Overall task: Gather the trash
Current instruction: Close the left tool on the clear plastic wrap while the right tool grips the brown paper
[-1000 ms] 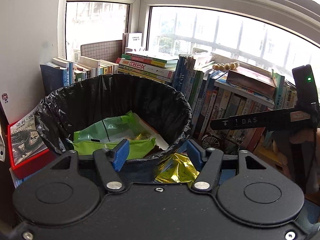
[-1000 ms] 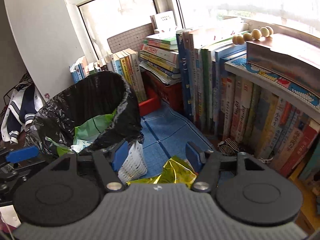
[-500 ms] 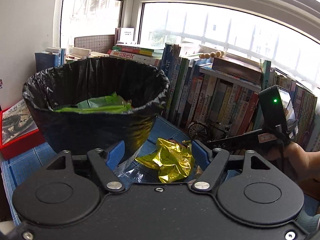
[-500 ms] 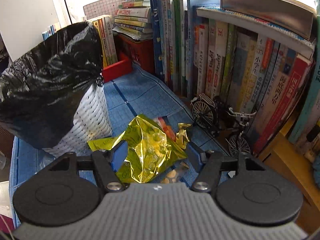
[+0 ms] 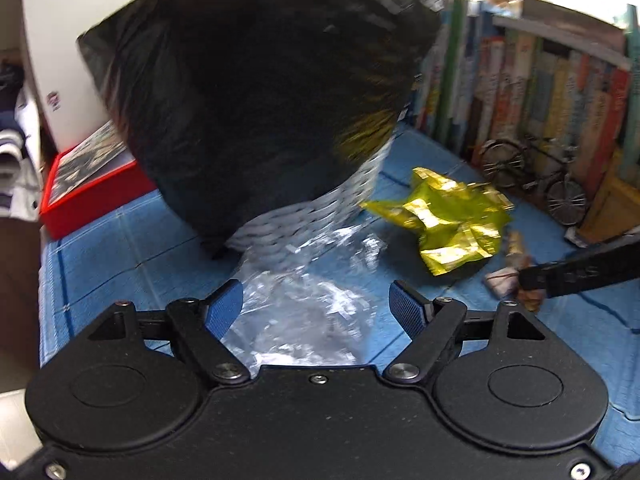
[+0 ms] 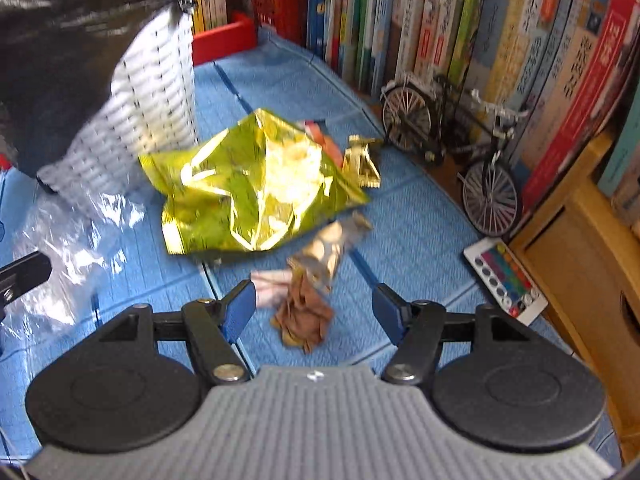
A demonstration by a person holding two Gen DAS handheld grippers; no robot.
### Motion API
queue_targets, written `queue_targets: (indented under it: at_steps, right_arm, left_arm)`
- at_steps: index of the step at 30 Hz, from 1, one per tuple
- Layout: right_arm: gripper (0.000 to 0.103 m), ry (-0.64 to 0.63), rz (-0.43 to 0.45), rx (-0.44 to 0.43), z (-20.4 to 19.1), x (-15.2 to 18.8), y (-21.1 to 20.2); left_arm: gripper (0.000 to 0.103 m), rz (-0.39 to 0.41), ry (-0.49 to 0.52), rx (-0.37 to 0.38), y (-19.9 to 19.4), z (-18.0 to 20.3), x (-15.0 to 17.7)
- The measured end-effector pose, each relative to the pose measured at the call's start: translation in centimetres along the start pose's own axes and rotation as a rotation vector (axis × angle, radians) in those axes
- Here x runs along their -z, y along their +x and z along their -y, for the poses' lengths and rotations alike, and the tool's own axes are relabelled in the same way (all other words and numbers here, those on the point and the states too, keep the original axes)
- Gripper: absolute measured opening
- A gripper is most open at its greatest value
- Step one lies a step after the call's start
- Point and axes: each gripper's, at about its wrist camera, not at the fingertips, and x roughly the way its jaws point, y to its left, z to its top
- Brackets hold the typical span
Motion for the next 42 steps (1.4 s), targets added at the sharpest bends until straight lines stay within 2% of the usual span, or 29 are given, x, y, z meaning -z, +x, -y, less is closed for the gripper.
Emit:
queue_targets:
  at_steps: [5,16,20,25,27,30,34,38,41,42]
  right_arm:
    - [0.079,0.019,-0.011,0.019,0.7,0.3,0.8]
    - [0.079,0.024,-0.069,-0.012,1.3,0.5,2.0]
    - [0.071,-0.013,-0.100,-0.041,0.7,0.2,2.3]
    - [0.064,-0.031,-0.115,-0.052,0.1,0.0,2.3]
    - [0.063,-0.036,-0.116,-0.054,0.0,-0.1,2.3]
    - [0.059,-0.037,-0.122,-0.055,-0.1,-0.1,2.5]
    - [0.056,-0.041,-0.126,-0.061,-0.1,-0.1,2.6]
    - [0.055,-0.043,-0.128,-0.069,-0.3,-0.1,2.6]
    - [0.044,-0.052,-0.131,-0.079,-0.3,-0.1,2.4]
    - [0.038,-0.054,-0.130,-0.078,-0.4,-0.2,2.4]
  left_arm:
    - [0.082,-0.031,0.008,-0.054,2.0,-0.2,0.7]
    - [0.090,-0.012,0.047,-0.067,3.3,0.3,1.3]
    - [0.091,-0.005,0.066,-0.076,3.3,0.5,1.5]
    - [0.091,0.040,0.136,-0.142,2.8,1.2,1.7]
    - [0.092,0.043,0.132,-0.155,2.9,1.1,1.7]
    - [0.096,0.019,0.105,-0.151,3.4,0.7,1.6]
    - [0.100,-0.031,0.077,-0.110,4.5,-0.1,1.5]
    - [0.101,-0.027,0.071,-0.103,5.3,-0.2,1.7]
    - [0.099,-0.040,0.078,-0.087,5.7,-0.2,1.7]
    - [0.093,-0.051,0.076,-0.076,5.8,-0.2,1.6]
